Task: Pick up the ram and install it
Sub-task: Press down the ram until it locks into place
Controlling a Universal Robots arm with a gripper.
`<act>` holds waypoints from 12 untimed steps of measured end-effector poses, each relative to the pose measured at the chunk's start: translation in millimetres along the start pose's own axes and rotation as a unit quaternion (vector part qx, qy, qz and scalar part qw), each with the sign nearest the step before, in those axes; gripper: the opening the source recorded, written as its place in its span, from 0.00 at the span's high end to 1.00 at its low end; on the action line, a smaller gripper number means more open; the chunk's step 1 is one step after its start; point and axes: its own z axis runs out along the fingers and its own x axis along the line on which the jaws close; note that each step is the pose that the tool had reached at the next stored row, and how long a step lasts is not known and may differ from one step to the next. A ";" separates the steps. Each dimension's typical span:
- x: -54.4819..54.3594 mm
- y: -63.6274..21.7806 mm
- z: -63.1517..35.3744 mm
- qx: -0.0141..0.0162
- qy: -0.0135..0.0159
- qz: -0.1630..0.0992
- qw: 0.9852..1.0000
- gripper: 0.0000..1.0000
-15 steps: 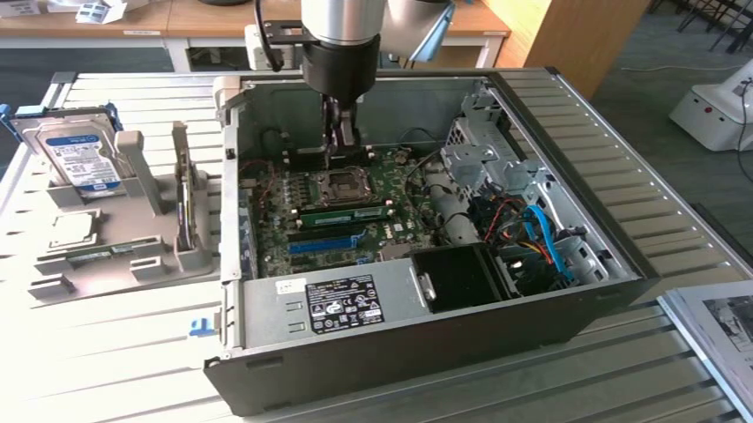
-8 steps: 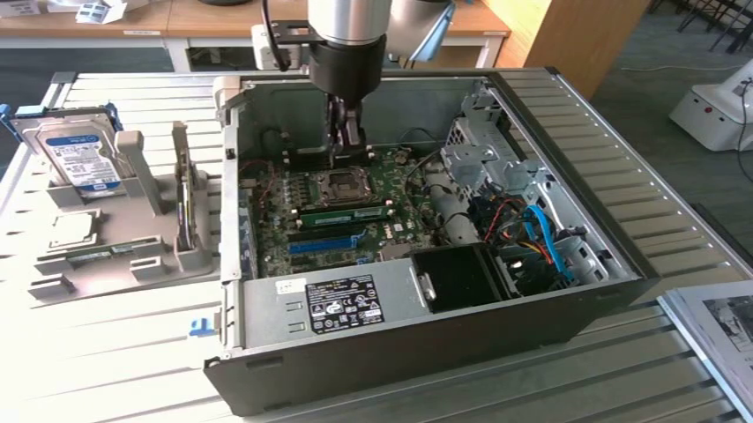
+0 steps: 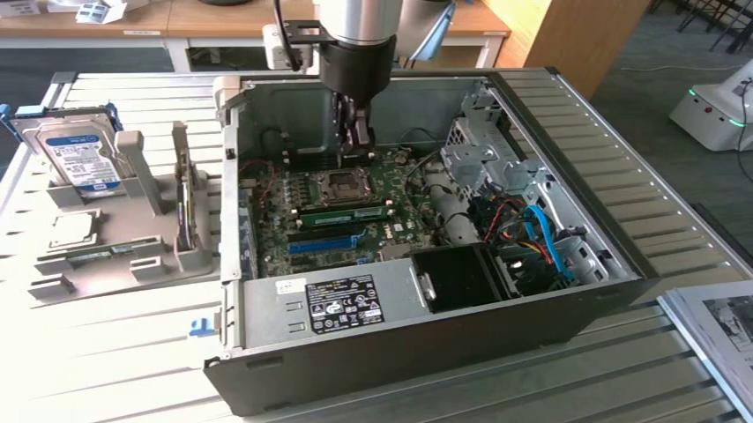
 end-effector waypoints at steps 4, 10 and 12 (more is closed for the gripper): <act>0.0 -4.8 0.0 -0.001 0.000 0.000 1.000 0.90; 0.0 -6.4 0.0 -0.002 0.000 0.000 1.000 0.90; 0.0 -6.5 -0.2 -0.002 0.000 0.000 1.000 0.90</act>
